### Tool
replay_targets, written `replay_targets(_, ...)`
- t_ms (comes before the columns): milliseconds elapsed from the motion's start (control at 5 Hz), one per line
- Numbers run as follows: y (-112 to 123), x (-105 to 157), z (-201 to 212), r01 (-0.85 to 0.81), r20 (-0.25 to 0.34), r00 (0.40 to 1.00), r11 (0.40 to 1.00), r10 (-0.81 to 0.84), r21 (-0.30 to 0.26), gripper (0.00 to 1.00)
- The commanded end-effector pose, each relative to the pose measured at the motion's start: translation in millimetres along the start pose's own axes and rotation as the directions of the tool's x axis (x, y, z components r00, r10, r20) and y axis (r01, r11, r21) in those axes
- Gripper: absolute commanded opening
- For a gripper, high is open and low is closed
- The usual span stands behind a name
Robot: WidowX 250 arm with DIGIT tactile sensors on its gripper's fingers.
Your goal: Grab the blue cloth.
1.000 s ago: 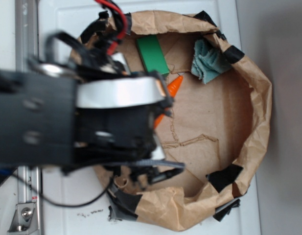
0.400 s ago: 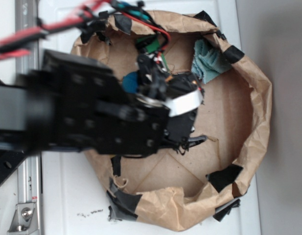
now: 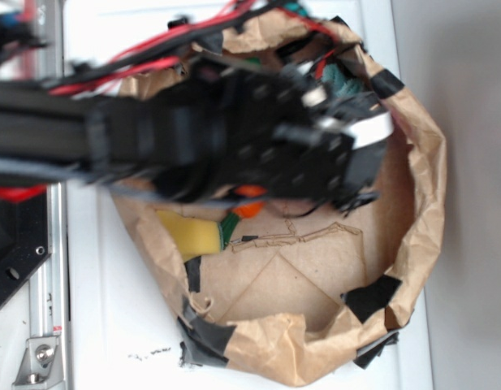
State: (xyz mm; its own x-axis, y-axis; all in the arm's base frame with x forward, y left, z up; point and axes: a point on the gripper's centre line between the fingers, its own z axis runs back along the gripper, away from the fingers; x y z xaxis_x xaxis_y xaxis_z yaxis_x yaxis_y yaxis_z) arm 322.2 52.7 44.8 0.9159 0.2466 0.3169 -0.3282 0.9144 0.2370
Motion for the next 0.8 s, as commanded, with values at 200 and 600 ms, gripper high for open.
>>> replay_targets(200,21.0,28.2,-9.7,-0.035,0.011,0.999,0.999,0.035,-0.019,0.0)
replay_targets(600,20.2,22.3,-8.2,-0.034,0.002,0.999,0.999,0.034,-0.024,0.0)
